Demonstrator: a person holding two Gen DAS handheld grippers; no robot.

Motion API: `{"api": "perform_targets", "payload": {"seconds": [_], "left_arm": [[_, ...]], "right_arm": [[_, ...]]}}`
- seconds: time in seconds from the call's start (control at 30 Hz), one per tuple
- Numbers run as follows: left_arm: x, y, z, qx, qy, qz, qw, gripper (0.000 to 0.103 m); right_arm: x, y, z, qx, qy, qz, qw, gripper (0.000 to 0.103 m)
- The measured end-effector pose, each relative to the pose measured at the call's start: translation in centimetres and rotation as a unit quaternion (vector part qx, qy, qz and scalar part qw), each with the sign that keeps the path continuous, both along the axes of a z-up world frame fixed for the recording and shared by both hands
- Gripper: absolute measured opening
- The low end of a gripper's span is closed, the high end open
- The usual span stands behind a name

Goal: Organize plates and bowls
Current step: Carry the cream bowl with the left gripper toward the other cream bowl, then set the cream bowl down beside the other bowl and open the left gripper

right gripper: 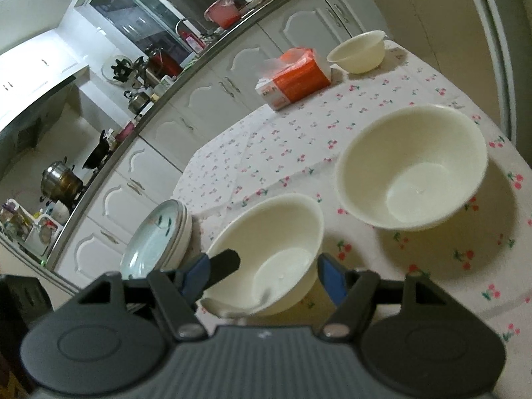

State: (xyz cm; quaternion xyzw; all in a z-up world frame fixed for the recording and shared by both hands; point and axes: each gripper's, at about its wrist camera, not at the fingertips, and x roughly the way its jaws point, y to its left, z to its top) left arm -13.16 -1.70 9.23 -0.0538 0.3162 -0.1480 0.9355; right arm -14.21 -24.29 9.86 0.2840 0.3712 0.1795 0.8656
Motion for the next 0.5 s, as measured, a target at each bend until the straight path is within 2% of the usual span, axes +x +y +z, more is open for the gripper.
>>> {"api": "perform_targets", "payload": {"seconds": [0.33, 0.5], "left_arm": [[2.7, 0.3, -0.7, 0.004, 0.006, 0.021, 0.9998, 0.029], [3.0, 0.5, -0.9, -0.004, 0.018, 0.016, 0.9997, 0.029]], "right_arm": [[2.6, 0.9, 0.2, 0.0, -0.01, 0.002, 1.0, 0.076], [3.3, 0.9, -0.1, 0.006, -0.007, 0.003, 1.0, 0.076]]}}
